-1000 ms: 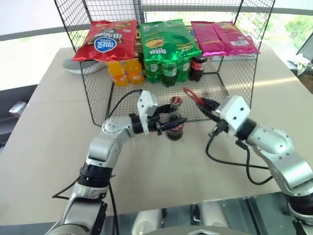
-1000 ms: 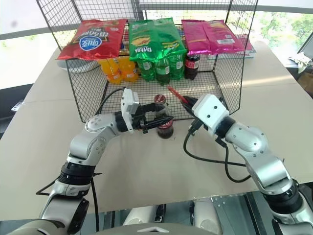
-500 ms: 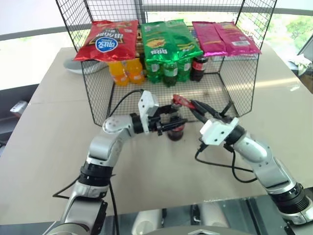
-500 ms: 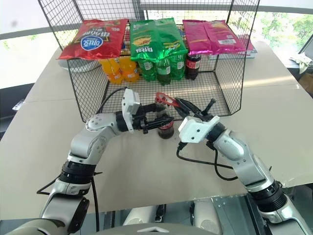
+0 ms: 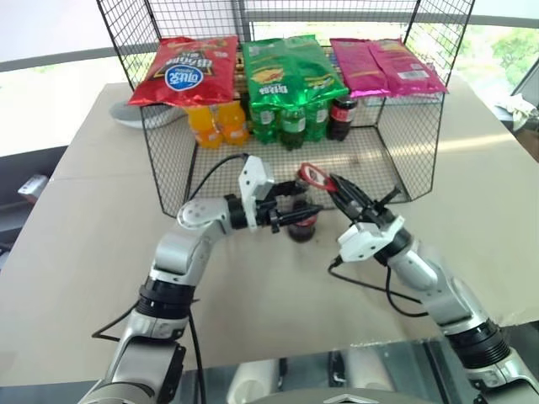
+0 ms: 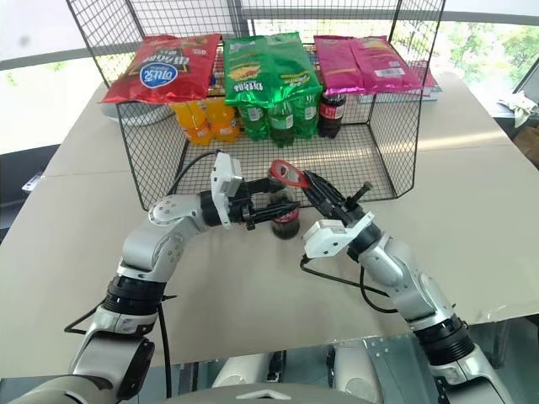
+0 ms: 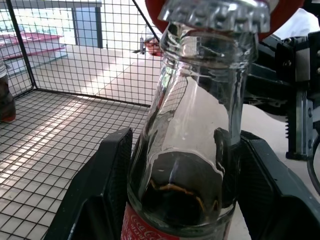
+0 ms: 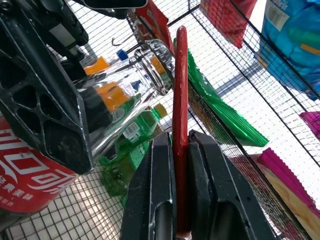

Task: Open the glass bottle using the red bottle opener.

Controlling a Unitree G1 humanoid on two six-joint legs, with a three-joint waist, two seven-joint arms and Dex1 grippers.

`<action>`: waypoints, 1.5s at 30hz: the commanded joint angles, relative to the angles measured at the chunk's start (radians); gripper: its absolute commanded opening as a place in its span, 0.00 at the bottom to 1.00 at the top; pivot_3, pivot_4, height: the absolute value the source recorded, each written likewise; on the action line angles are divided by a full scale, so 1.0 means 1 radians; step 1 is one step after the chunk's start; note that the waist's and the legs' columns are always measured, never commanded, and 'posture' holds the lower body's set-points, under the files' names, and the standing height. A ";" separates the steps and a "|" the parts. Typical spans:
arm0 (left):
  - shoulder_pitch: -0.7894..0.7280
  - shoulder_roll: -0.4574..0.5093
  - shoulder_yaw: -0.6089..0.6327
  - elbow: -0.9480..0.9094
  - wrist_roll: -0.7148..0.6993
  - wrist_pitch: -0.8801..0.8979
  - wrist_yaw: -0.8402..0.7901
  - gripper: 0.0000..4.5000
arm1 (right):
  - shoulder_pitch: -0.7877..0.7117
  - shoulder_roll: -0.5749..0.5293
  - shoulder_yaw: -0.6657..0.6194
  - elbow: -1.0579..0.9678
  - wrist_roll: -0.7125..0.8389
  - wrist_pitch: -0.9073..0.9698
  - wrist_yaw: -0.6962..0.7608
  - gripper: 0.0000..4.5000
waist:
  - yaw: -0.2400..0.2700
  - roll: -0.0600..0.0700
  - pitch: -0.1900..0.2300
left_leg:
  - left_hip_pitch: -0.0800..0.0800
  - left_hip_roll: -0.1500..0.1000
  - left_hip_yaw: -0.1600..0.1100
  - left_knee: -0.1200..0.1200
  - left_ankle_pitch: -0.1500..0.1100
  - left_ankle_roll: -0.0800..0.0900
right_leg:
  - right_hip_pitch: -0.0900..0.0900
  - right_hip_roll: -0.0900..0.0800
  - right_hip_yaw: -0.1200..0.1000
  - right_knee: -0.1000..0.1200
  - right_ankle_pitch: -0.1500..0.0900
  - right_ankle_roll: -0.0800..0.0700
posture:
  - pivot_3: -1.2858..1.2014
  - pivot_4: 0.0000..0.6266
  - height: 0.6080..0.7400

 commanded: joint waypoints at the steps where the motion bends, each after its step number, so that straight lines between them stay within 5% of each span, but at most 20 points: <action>1: -0.024 -0.009 -0.003 -0.006 -0.013 0.006 -0.003 0.51 | 0.017 0.019 0.066 0.085 -0.091 -0.016 -0.010 0.00 | 0.000 0.000 0.000 | 0.000 0.000 0.000 0.000 0.000 0.000 | 0.000 0.000 0.000 0.000 0.000 0.000 | 0.52 0.24 1.00; 13: -0.025 -0.008 -0.002 -0.023 -0.012 0.024 -0.001 0.51 | -0.009 0.063 0.086 0.135 -0.251 0.003 -0.094 0.00 | -0.002 0.001 -0.002 | 0.001 0.000 0.000 0.000 0.000 -0.001 | 0.001 0.001 0.001 0.001 0.000 0.000 | 0.52 0.24 1.00; 28: -0.016 0.000 -0.014 -0.002 0.012 0.008 -0.016 0.51 | -0.177 -0.221 0.007 -0.058 -0.142 0.030 0.279 0.00 | 0.002 0.001 -0.004 | 0.002 0.000 0.000 0.000 0.000 0.000 | 0.001 0.000 0.000 0.001 0.000 0.000 | 0.52 0.24 1.00; 45: -0.022 -0.002 -0.032 0.010 0.021 -0.012 -0.032 0.51 | -0.292 -0.310 -0.034 -0.030 -0.037 -0.001 0.404 0.00 | 0.016 0.001 -0.003 | -0.001 -0.002 -0.002 0.001 0.000 0.000 | 0.002 -0.002 -0.002 -0.001 0.000 0.000 | 0.52 0.24 1.00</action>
